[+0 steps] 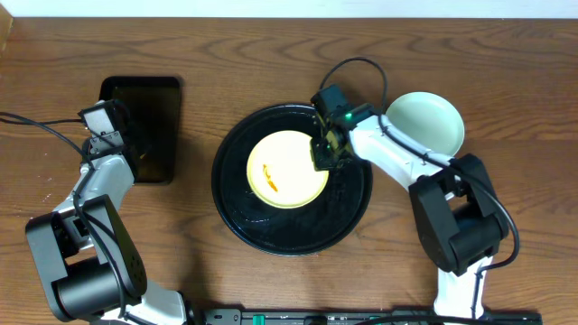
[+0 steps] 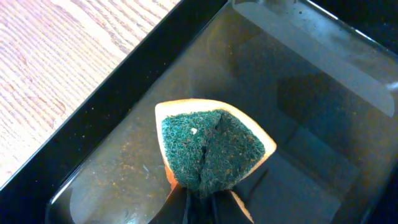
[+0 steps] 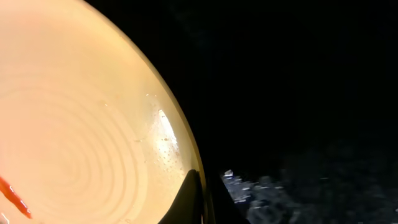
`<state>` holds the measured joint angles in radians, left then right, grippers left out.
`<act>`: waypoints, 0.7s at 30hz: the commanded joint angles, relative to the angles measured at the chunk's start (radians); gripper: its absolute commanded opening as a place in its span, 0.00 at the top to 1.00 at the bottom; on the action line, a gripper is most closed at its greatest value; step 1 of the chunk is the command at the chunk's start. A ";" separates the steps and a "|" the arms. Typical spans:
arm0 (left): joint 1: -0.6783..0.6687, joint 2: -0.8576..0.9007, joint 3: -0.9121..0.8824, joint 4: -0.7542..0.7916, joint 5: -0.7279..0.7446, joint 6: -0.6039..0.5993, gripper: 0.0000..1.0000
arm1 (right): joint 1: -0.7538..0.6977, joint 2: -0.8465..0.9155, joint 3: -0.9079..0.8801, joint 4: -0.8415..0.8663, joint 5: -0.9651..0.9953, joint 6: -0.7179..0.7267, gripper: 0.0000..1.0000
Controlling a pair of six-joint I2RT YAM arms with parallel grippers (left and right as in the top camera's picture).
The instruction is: Clean dirty plates on tray and stack at the side
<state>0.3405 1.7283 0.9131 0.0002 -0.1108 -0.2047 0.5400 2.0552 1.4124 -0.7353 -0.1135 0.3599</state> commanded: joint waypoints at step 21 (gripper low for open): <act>0.003 0.056 0.014 0.089 0.059 0.010 0.92 | 0.039 0.008 -0.003 -0.015 0.057 0.021 0.99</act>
<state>0.3405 1.7454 0.9112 0.0734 -0.0624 -0.2047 0.5716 2.0552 1.4124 -0.7399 -0.0967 0.3653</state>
